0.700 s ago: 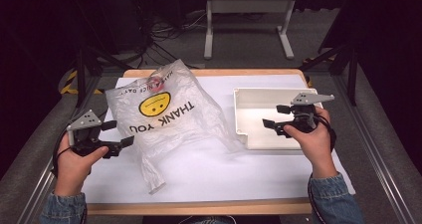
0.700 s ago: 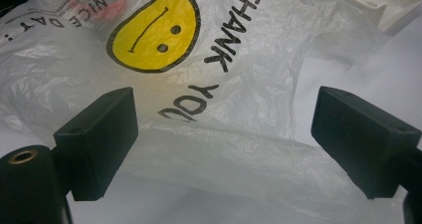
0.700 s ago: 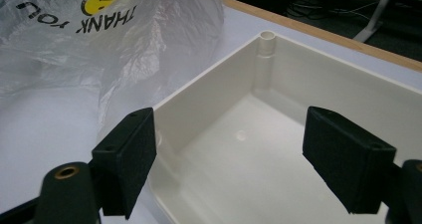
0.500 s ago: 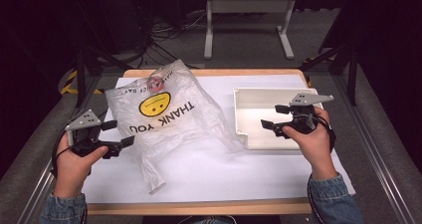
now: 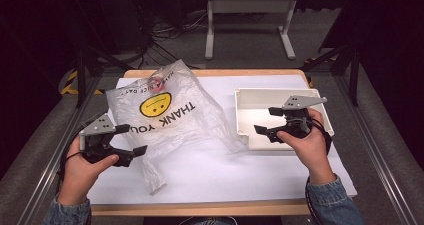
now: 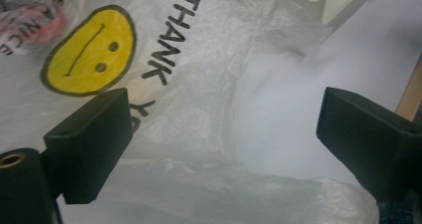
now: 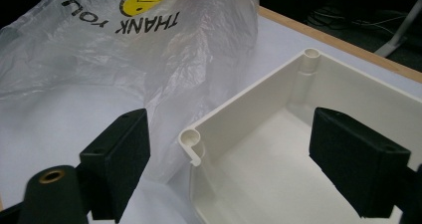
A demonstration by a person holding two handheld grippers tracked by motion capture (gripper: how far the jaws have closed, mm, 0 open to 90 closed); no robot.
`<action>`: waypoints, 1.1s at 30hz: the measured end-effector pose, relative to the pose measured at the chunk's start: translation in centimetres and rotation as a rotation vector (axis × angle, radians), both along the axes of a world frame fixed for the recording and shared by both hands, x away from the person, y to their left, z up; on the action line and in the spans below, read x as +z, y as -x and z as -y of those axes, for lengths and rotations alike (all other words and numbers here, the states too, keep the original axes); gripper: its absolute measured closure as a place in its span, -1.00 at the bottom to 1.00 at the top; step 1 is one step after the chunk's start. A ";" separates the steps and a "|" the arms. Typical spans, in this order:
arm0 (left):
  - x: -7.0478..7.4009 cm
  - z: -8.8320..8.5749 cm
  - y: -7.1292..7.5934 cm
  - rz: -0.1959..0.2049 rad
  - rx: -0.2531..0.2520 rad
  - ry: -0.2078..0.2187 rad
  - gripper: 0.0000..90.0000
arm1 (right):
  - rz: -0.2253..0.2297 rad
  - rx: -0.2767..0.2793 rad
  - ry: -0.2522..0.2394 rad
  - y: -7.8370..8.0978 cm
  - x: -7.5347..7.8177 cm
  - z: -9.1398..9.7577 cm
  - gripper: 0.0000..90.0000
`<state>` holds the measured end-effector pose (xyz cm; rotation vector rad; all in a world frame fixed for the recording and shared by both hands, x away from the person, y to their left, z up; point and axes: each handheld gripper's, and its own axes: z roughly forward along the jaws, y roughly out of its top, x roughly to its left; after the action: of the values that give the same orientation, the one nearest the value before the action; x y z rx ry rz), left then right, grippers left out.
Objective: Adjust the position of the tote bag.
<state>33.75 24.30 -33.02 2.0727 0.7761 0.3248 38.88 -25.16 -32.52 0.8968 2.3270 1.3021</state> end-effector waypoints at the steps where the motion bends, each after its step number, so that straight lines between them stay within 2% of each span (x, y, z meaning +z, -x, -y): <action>1: 0.0 0.4 0.1 0.003 -0.018 -0.013 -0.86 | -0.001 0.005 0.000 0.0 0.0 -0.1 -0.64; 4: -0.2 1.3 0.3 0.001 -0.054 -0.052 -0.89 | -0.001 0.018 0.003 0.1 0.0 -0.5 -0.65; 8: -0.8 2.3 0.0 0.002 -0.057 -0.083 -0.90 | 0.007 0.029 -0.002 0.2 -0.1 -1.0 -0.65; 13: -2.2 3.3 -0.8 0.013 -0.052 -0.141 -0.91 | -0.004 0.057 -0.014 0.4 -0.2 -1.8 -0.69; 15: -2.6 3.6 -1.1 0.004 -0.052 -0.155 -0.91 | -0.010 0.072 -0.014 0.5 -0.4 -2.5 -0.71; 21: -3.1 3.8 -1.4 -0.002 -0.053 -0.155 -0.91 | -0.020 0.121 -0.008 0.4 -1.4 -4.9 -0.77; 24: -3.2 3.9 -1.3 -0.002 -0.058 -0.148 -0.91 | -0.020 0.125 0.011 0.1 -2.3 -5.9 -0.67; 25: -3.2 4.0 -1.4 -0.002 -0.063 -0.145 -0.91 | -0.029 0.119 0.036 -0.1 -2.9 -6.7 -0.64; 33: -3.4 4.2 -1.2 -0.005 -0.080 -0.131 -0.92 | -0.039 0.112 0.068 -0.8 -4.5 -9.1 -0.61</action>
<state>34.97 20.14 -36.38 2.2215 0.6890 0.3336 39.63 -16.08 -37.04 0.7883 2.4673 1.2503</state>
